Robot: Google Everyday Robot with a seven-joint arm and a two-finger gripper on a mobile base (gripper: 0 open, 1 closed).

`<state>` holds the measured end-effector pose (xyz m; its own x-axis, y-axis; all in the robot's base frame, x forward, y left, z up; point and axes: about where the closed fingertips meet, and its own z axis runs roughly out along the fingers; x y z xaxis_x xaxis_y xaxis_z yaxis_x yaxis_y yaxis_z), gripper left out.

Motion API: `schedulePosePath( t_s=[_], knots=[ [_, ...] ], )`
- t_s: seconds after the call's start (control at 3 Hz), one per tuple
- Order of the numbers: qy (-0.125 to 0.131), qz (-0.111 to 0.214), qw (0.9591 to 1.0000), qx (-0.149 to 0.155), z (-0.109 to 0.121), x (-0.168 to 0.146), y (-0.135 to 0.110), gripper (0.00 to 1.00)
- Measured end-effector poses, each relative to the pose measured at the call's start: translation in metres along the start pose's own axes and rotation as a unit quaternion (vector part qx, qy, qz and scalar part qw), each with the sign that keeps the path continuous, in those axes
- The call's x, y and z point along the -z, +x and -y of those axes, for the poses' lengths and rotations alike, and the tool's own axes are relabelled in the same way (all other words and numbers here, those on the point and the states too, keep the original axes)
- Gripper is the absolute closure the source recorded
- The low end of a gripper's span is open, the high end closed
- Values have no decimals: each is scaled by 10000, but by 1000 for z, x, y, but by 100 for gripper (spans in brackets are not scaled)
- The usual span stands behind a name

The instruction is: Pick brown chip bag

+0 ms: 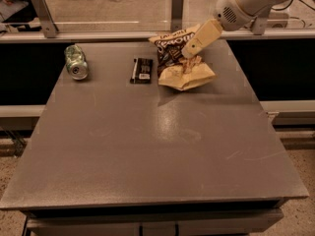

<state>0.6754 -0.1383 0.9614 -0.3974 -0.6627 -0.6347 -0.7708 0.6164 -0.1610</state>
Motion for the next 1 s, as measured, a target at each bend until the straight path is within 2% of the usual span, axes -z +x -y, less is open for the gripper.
schedulePosePath(
  t_s=[0.67, 1.0],
  knots=[
    [-86, -294, 9968, -738, -4, -66, 19, 0],
    [-101, -301, 9967, -744, -5, -68, 19, 19]
  ],
)
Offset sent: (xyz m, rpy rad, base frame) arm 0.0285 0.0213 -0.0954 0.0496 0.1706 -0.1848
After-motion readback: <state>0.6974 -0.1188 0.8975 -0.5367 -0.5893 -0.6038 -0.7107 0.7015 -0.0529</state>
